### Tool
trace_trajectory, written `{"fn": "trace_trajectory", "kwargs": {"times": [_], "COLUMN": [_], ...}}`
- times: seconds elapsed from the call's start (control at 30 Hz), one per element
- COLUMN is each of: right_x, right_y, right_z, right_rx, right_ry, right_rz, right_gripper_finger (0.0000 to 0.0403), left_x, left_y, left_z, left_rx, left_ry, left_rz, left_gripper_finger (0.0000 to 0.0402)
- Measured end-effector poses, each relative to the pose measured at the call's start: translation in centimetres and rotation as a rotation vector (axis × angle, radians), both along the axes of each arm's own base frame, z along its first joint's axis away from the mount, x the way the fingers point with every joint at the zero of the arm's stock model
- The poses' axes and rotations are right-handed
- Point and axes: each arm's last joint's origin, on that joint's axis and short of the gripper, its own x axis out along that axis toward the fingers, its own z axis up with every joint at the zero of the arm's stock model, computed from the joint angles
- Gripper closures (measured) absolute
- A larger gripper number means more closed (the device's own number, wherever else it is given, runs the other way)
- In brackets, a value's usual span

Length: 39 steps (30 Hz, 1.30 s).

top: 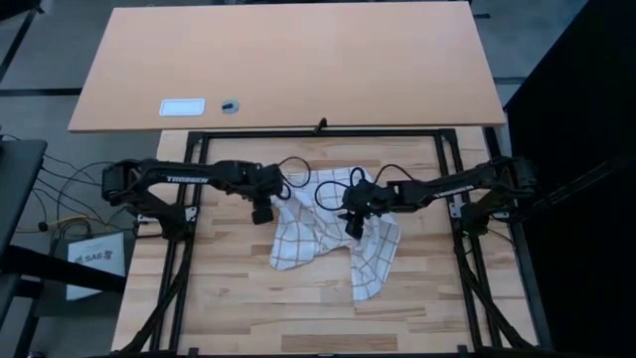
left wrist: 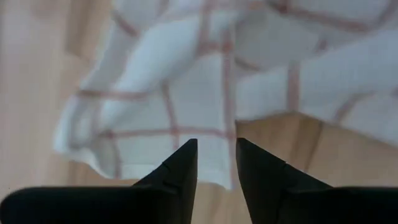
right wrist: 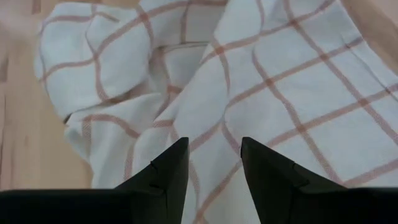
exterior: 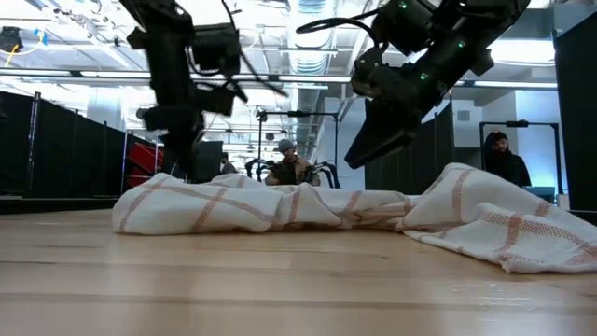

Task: Roll towel
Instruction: Roll the white checkered towel

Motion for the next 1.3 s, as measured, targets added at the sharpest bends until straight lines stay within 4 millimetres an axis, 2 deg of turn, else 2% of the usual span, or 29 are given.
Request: {"fn": "trace_trajectory", "kwargs": {"times": [0.17,0.3,0.53,0.73,0.83,0.93,1.0,1.1,1.3], "right_x": [-0.3,-0.3,-0.3,-0.4,-0.4,-0.5,-0.6,-0.8,-1.1], "right_y": [0.1,0.0,-0.2,-0.3,-0.4,-0.4,-0.3,-0.3,-0.4], "right_z": [-0.3,-0.3,-0.3,-0.4,-0.4,-0.5,-0.5,-0.7,-0.9], "right_rx": [0.002,0.002,0.002,0.000,0.001,0.003,0.004,0.005,-0.019], "right_ry": [0.043,0.048,0.050,0.055,0.061,0.068,0.078,0.109,0.150], "right_rz": [0.002,0.000,-0.007,-0.007,-0.010,-0.013,-0.012,-0.012,0.018], "right_gripper_finger": [0.0269,0.0269,0.0269,0.0269,0.0269,0.0269,0.0269,0.0269,0.0269], "left_x": [-0.8,-0.8,-1.2,-0.4,0.0,-0.1,-0.3,-1.2,-2.9], "left_y": [-0.2,-0.3,-0.2,0.2,0.4,0.4,0.3,-0.7,-4.2], "left_z": [-2.0,-2.6,-4.7,-5.6,-5.7,-5.7,-5.6,-4.6,1.2], "left_rx": [-0.020,-0.013,0.043,0.098,0.144,0.148,0.142,0.119,0.091], "left_ry": [0.003,-0.033,0.022,0.008,-0.015,-0.009,0.002,0.054,-0.063], "left_rz": [0.021,0.020,0.023,0.034,0.060,0.052,0.060,0.087,0.061], "left_gripper_finger": [0.0279,0.0268,0.0266,0.0267,0.0287,0.0354,0.0388,0.0399,0.0401]}}
